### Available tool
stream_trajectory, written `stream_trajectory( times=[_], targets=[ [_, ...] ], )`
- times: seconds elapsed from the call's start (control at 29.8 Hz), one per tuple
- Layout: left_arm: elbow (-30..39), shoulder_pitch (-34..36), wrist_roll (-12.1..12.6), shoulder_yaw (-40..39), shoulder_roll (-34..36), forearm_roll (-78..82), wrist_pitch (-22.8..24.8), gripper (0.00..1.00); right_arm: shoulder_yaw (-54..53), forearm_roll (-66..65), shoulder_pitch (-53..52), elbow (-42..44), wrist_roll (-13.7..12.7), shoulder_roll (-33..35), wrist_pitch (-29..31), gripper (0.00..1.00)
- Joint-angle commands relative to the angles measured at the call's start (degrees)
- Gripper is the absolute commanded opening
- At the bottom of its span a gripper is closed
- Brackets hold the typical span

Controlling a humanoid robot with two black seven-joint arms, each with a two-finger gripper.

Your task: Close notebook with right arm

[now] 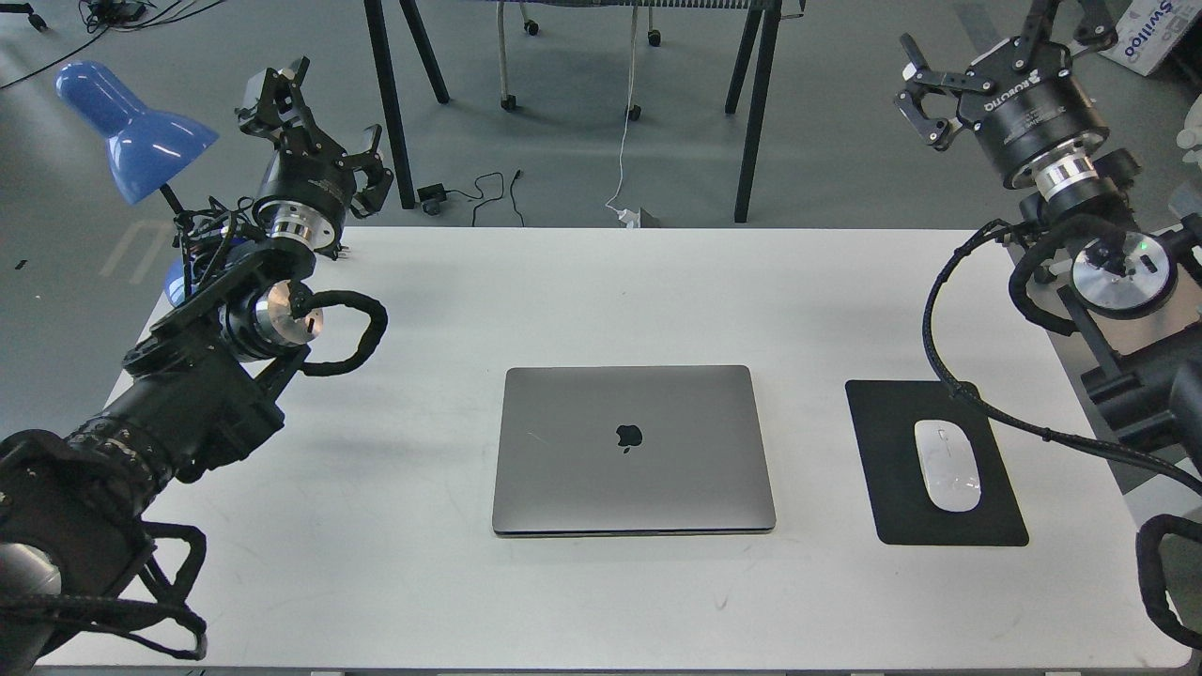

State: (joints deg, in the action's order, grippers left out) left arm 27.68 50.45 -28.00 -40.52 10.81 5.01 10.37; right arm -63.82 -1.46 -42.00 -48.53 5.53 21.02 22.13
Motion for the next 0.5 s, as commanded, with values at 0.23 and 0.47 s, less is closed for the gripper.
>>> stream_trajectory(
  times=[0.23, 0.47],
  targets=[
    [0.0, 0.0, 0.0, 0.0, 0.0, 0.0, -0.1, 1.00, 2.0, 0.1, 3.2, -1.9, -0.1, 0.1, 1.1, 1.00],
    [0.0, 0.0, 0.0, 0.0, 0.1, 0.0, -0.1, 1.00, 3.2, 0.0, 2.7, -3.3, -0.1, 0.1, 1.6, 1.00]
  ],
)
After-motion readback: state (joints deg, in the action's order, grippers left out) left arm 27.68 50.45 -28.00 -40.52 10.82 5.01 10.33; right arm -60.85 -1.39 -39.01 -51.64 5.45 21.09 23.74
